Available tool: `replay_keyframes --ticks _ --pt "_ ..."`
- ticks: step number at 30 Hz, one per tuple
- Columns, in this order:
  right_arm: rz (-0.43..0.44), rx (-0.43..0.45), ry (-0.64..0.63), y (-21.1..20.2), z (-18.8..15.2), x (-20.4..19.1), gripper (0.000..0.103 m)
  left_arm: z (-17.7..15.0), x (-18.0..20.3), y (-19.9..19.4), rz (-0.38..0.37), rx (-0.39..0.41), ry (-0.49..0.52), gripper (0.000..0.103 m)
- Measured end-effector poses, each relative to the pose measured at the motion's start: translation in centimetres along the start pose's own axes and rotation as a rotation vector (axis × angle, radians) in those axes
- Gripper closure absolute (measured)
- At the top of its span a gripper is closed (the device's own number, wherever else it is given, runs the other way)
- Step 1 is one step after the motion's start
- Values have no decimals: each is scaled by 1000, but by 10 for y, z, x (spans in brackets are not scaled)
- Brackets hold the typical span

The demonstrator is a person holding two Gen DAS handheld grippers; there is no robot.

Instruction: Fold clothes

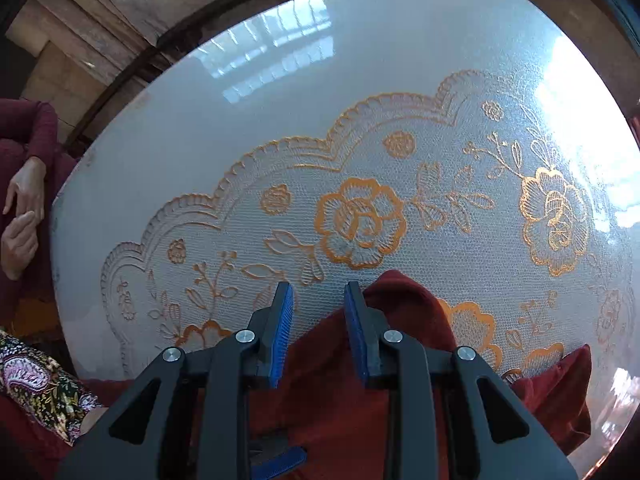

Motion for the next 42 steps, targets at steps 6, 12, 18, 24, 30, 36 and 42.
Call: replay_keyframes --ticks 6,12,18,24,30,36,42 --pt "-178 156 277 -30 10 84 80 0 -2 0 -9 0 -5 80" --pt "67 136 18 -42 -14 11 80 0 -1 -1 11 1 5 80" --pt "-20 106 187 -6 -2 35 83 0 -1 -2 26 2 11 80" --pt "-1 255 258 -28 -9 46 84 1 -1 -3 40 3 18 80" --pt "190 367 273 -66 -36 36 81 -1 -7 -11 31 21 9 80" --pt "331 257 189 -56 -45 19 62 -4 -26 -27 26 68 2 79" --pt "231 285 136 -48 -37 7 49 12 -53 -28 124 129 11 79"
Point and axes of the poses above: each gripper's, at about its wrist camera, not at the fingertips, and y roughly the way its jaws point, x to its right, z to its top, the point moved 9 cm from there along y, roughly the way its jaws point, and after that the axes turned 14 degrees about -x, right-handed, at the moved point
